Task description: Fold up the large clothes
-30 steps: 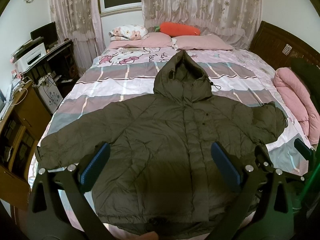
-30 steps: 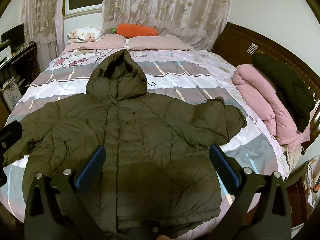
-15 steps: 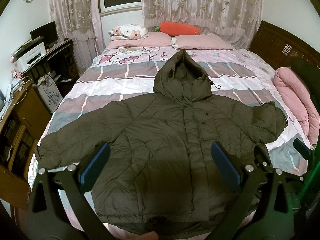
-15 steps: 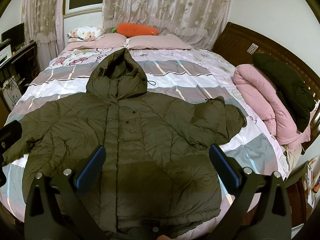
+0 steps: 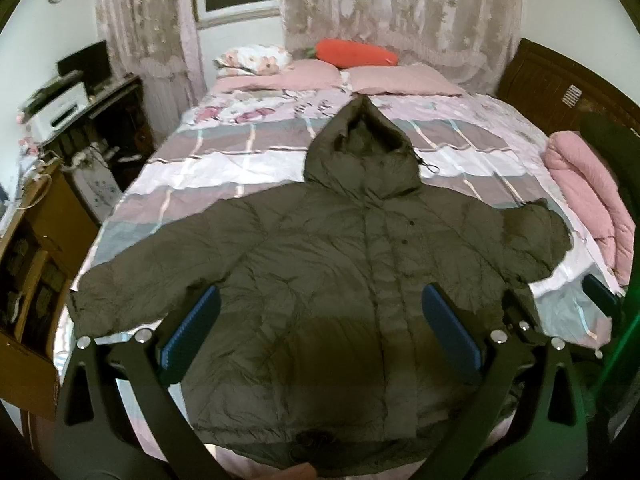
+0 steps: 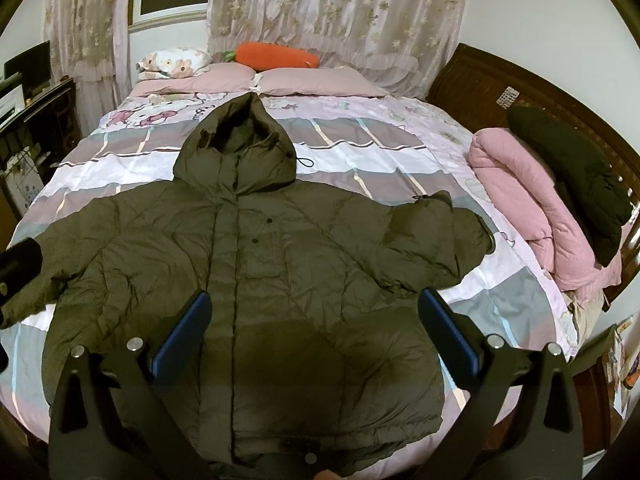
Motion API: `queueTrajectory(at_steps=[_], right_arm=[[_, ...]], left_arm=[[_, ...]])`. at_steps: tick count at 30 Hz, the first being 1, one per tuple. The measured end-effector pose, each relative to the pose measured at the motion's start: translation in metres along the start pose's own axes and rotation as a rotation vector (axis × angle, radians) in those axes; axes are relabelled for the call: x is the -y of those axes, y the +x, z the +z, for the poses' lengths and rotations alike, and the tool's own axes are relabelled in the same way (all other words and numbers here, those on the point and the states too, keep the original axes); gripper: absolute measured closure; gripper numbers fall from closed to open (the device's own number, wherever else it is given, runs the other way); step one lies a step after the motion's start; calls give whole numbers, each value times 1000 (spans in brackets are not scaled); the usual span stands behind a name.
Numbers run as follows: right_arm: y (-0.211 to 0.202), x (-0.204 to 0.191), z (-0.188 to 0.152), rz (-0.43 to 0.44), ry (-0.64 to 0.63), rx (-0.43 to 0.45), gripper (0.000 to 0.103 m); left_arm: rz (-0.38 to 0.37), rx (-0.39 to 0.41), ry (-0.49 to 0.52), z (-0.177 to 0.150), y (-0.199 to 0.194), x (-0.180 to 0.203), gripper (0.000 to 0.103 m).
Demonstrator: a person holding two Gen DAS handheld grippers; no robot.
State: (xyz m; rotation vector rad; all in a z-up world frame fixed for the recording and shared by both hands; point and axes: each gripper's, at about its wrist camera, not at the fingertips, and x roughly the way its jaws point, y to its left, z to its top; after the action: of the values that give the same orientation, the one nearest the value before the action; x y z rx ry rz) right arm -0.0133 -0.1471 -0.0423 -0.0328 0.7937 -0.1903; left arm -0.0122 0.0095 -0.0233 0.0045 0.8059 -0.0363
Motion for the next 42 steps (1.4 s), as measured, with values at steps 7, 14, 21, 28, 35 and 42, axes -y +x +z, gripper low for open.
queueTrajectory(at_steps=[7, 14, 21, 28, 35, 42], right_arm=[[12, 107, 58, 117, 251, 179, 1], [182, 247, 53, -115, 421, -169, 1], [254, 365, -38, -47, 945, -381, 5], [274, 391, -60, -38, 1081, -404, 5], [301, 328, -55, -102, 681, -558, 34], [190, 374, -36, -93, 875, -213, 97]], left_arm=[[-278, -143, -63, -4, 17, -12, 3], [-458, -301, -171, 29, 55, 0, 2], [-386, -515, -300, -2, 121, -14, 2], [-310, -528, -247, -15, 111, -16, 2], [-302, -549, -200, -9, 122, -16, 2], [-309, -499, -213, -1, 113, -23, 2]])
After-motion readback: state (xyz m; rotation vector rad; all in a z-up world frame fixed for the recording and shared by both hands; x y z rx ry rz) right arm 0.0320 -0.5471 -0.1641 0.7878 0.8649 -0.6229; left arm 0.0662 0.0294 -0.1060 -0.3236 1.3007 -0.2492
